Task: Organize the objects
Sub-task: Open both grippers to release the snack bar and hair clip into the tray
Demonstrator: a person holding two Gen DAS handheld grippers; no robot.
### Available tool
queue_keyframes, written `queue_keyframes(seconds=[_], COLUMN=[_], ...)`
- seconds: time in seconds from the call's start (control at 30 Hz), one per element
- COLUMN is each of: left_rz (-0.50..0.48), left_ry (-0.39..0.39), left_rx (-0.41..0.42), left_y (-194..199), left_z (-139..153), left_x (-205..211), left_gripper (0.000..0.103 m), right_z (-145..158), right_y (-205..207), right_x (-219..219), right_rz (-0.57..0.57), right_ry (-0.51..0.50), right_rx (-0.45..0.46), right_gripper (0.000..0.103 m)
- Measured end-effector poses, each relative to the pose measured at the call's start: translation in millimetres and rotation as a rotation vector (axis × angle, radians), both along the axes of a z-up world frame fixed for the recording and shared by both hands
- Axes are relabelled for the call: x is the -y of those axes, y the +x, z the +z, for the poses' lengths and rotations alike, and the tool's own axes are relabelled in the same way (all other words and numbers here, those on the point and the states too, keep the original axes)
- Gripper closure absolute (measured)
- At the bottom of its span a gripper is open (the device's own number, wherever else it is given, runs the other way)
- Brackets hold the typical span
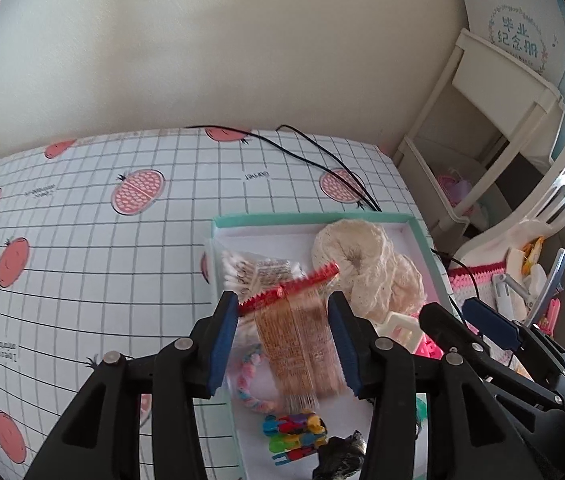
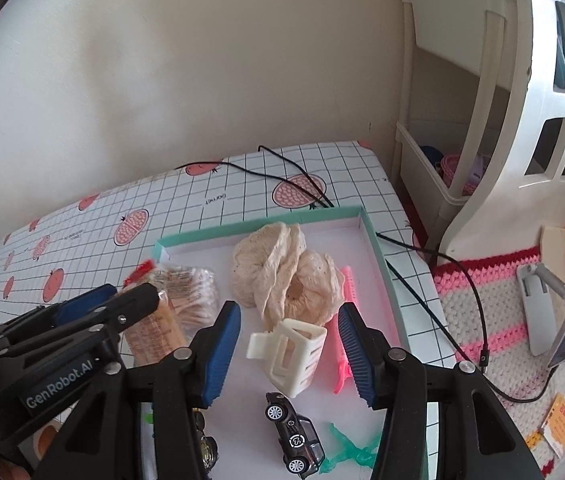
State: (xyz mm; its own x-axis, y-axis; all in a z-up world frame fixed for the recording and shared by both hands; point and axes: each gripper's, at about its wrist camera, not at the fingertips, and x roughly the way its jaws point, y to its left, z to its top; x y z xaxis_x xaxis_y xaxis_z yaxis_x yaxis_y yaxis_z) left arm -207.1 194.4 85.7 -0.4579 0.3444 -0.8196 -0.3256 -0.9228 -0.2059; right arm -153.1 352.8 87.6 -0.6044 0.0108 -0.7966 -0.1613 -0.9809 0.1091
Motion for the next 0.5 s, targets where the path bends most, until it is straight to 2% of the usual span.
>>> queue_keyframes(seconds=[0.23,0.5], left_rz=[0.046,0.135], left_ry=[0.002,-0.05], left_rx=[-0.002,0.009], left_y=[-5,-15], left_z=[1,-10], left_x=[13,29], left_gripper=[0.055,0.054], right_z=[-8,-16], right_y=[-1,-4], right_x=[-1,-2], right_rz=[-0.007,-0.012], right_ry=[0.005,0.014], right_rx=[0.021,0.038], right_gripper=[0.048,0.048])
